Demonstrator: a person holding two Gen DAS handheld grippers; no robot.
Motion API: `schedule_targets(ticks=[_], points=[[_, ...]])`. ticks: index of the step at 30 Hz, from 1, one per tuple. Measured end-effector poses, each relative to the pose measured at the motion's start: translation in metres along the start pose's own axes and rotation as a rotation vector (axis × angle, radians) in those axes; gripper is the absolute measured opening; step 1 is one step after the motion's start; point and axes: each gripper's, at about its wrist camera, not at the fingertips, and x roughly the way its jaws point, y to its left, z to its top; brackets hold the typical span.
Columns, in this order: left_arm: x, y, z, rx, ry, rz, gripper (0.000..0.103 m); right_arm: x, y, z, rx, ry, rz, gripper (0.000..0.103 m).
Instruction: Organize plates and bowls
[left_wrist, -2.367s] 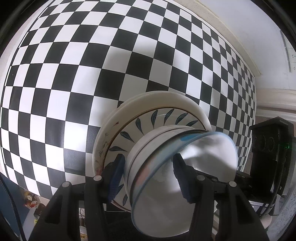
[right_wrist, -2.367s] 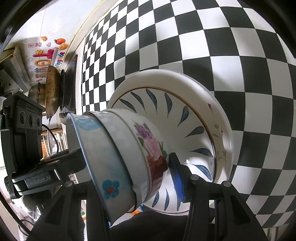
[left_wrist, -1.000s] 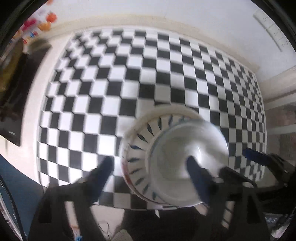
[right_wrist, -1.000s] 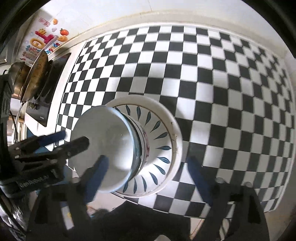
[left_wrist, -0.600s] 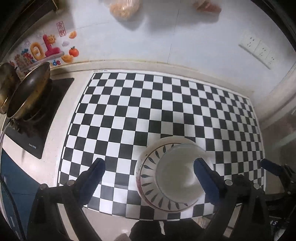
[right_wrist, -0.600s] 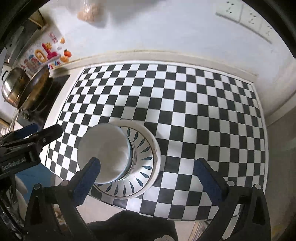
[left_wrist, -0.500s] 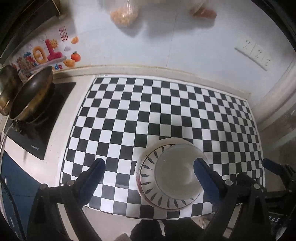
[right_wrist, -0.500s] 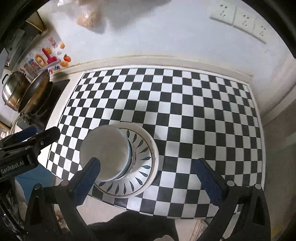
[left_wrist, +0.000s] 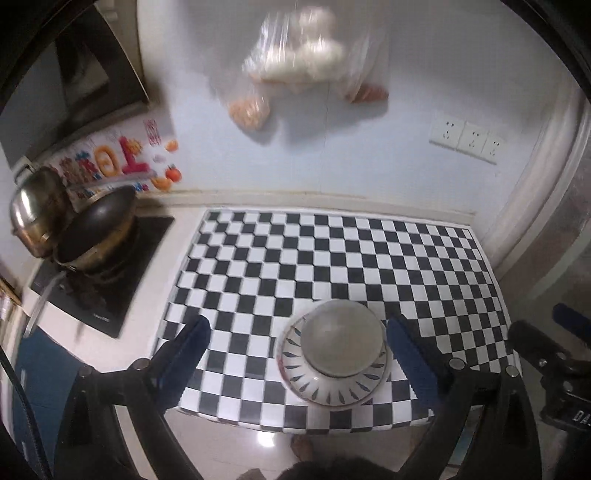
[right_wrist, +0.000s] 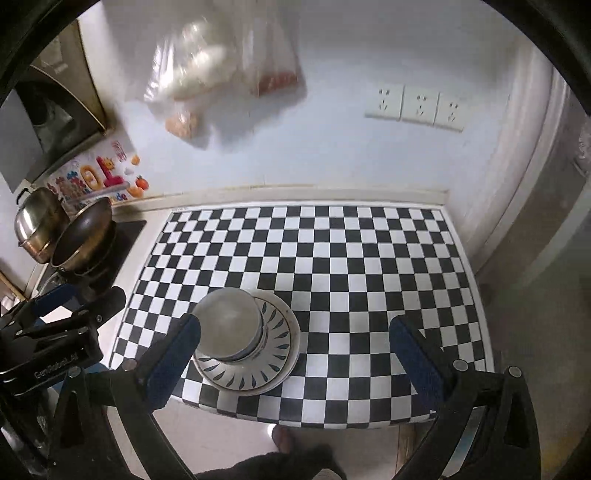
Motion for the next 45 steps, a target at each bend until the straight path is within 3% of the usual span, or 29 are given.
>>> schedule_targets(ticks=[8, 19, 30, 45], points=[[-0.075, -0.005, -0.024, 0.001, -0.114, 0.056, 0.098, -0.068, 0.0, -0.03, -0.031, -0.083, 0.006, 0.103], [-0.158, -0.014, -0.086, -0.02, -0.134, 0.076, 0.098, -0.161, -0.001, -0.093, -0.036, -0.148, 0.024, 0.103], [-0.236, 0.005, -0.13, -0.009, -0.213, 0.062, 0.098, -0.252, 0.028, -0.15, -0.046, -0.221, -0.045, 0.103], [-0.274, 0.042, -0.15, 0.043, -0.27, 0.019, 0.098, -0.305, 0.071, -0.188, 0.03, -0.267, -0.125, 0.103]])
